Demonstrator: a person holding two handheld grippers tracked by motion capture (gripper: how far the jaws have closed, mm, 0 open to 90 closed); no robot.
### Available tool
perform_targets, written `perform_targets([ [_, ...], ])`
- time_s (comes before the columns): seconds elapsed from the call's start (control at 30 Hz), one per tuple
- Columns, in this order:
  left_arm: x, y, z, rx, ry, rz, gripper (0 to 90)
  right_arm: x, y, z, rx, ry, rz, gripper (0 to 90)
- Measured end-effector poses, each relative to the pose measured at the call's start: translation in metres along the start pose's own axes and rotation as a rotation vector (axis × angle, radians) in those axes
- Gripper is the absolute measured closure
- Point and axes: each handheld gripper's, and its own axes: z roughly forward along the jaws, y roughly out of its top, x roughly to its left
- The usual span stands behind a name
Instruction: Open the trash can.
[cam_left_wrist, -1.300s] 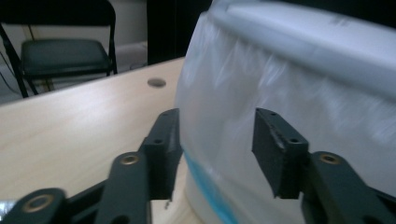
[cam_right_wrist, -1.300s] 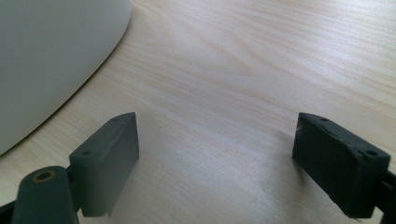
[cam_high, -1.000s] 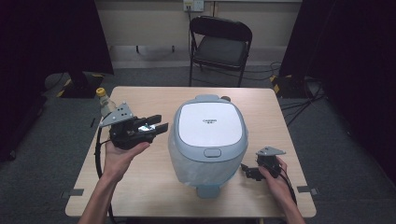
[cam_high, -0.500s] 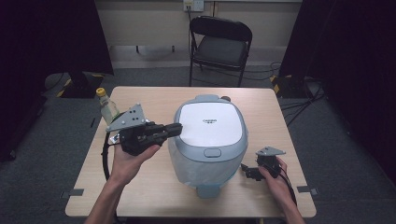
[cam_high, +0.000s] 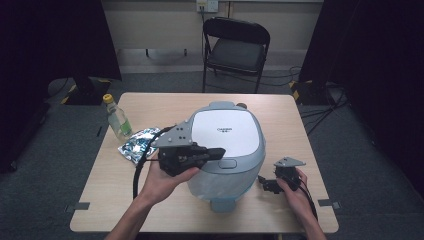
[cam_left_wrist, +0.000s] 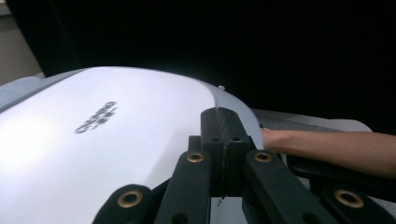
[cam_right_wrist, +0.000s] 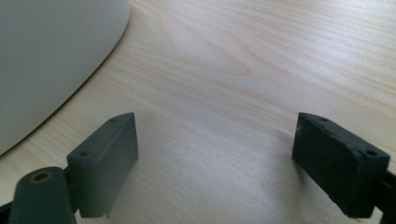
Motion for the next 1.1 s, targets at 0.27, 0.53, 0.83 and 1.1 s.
perform_targets([
  [0.27, -0.006, 0.000, 0.012, 0.051, -0.026, 0.044, 90.0, 0.000, 0.000, 0.000, 0.001, -0.001, 0.000, 13.3],
  [0.53, -0.009, -0.002, 0.015, 0.052, -0.039, 0.047, 90.0, 0.000, 0.000, 0.000, 0.000, 0.000, 0.000, 13.3],
  [0.83, -0.007, -0.005, 0.015, 0.044, -0.053, 0.034, 90.0, 0.000, 0.000, 0.000, 0.001, -0.003, 0.000, 13.3],
  [1.1, -0.004, -0.006, 0.015, 0.025, -0.071, 0.011, 90.0, 0.000, 0.000, 0.000, 0.000, -0.001, 0.001, 13.2],
])
